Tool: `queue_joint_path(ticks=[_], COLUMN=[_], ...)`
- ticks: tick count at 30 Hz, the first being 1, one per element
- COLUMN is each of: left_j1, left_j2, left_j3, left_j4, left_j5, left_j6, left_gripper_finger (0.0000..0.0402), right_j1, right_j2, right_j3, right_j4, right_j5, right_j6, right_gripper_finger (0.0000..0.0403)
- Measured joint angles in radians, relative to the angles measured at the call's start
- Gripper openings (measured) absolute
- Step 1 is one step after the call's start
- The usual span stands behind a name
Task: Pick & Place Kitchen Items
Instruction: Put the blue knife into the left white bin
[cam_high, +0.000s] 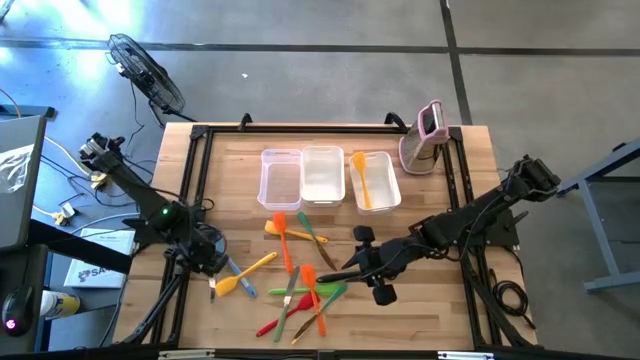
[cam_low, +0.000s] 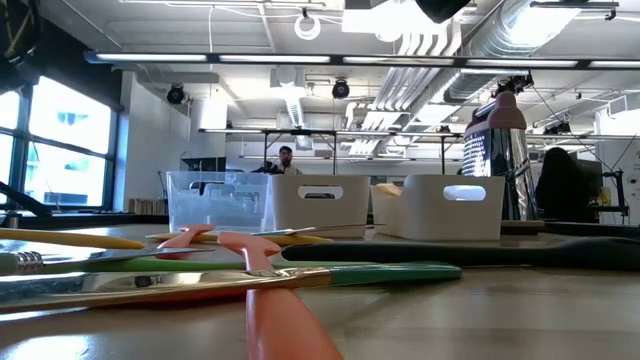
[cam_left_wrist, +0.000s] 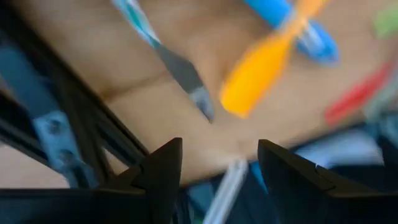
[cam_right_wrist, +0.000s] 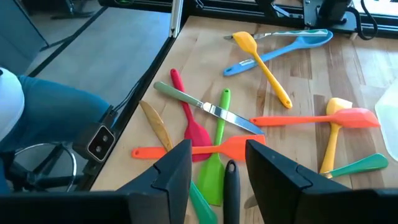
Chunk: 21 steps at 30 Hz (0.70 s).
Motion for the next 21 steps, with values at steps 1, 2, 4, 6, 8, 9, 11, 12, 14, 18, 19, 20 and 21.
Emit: queue_joint_path(ticks=[1,2,4,6,8,9,11,12,14,18,19,20,21], left_j1=[-0.006,-0.011,-0.013,-0.011,-0.01,-0.011,-0.011,-0.011,-0.011,-0.01,-0.01,-0.01,-0.011], left_j2=[0.012,0.025,0.049,0.073,0.093,0.103,0.124,0.134,0.154,0.181,0.184,0.184,0.184], left_j3=[0.0,0.0,0.0,0.0,0.0,0.0,0.0,0.0,0.0,0.0,0.0,0.0,0.0], left_j4=[-0.009,-0.012,-0.032,-0.046,-0.062,-0.063,-0.068,-0.075,-0.081,-0.097,-0.102,-0.11,-0.118], left_j5=[-0.007,-0.002,0.017,0.006,-0.01,-0.01,-0.012,-0.015,-0.032,-0.064,-0.07,-0.078,-0.087], left_j6=[-0.033,-0.06,-0.088,-0.09,-0.098,-0.105,-0.11,-0.112,-0.113,-0.092,-0.085,-0.082,-0.082], left_gripper_finger=[0.0205,0.0205,0.0205,0.0205,0.0205,0.0205,0.0205,0.0205,0.0205,0.0205,0.0205,0.0205,0.0205], right_j1=[0.0,0.0,0.0,0.0,0.0,0.001,0.001,0.001,0.001,0.001,0.001,0.001,0.001], right_j2=[0.0,0.0,0.0,0.0,0.0,0.0,0.0,0.0,0.0,0.0,0.0,0.0,0.0], right_j3=[0.0,0.0,0.0,0.0,0.0,0.0,0.0,0.0,0.0,0.0,0.0,0.0,0.0], right_j4=[-0.001,-0.003,-0.008,-0.018,-0.027,-0.037,-0.052,-0.058,-0.059,-0.058,-0.058,-0.059,-0.058], right_j5=[0.0,0.0,0.0,0.0,0.0,0.0,0.0,-0.001,-0.002,-0.003,-0.003,-0.003,-0.003], right_j6=[-0.002,-0.003,-0.006,-0.006,-0.006,-0.005,-0.001,0.001,0.001,0.001,0.001,0.001,0.001], right_gripper_finger=[0.0141,0.0141,0.0141,0.0141,0.0141,0.0141,0.0141,0.0141,0.0141,0.0141,0.0141,0.0141,0.0141])
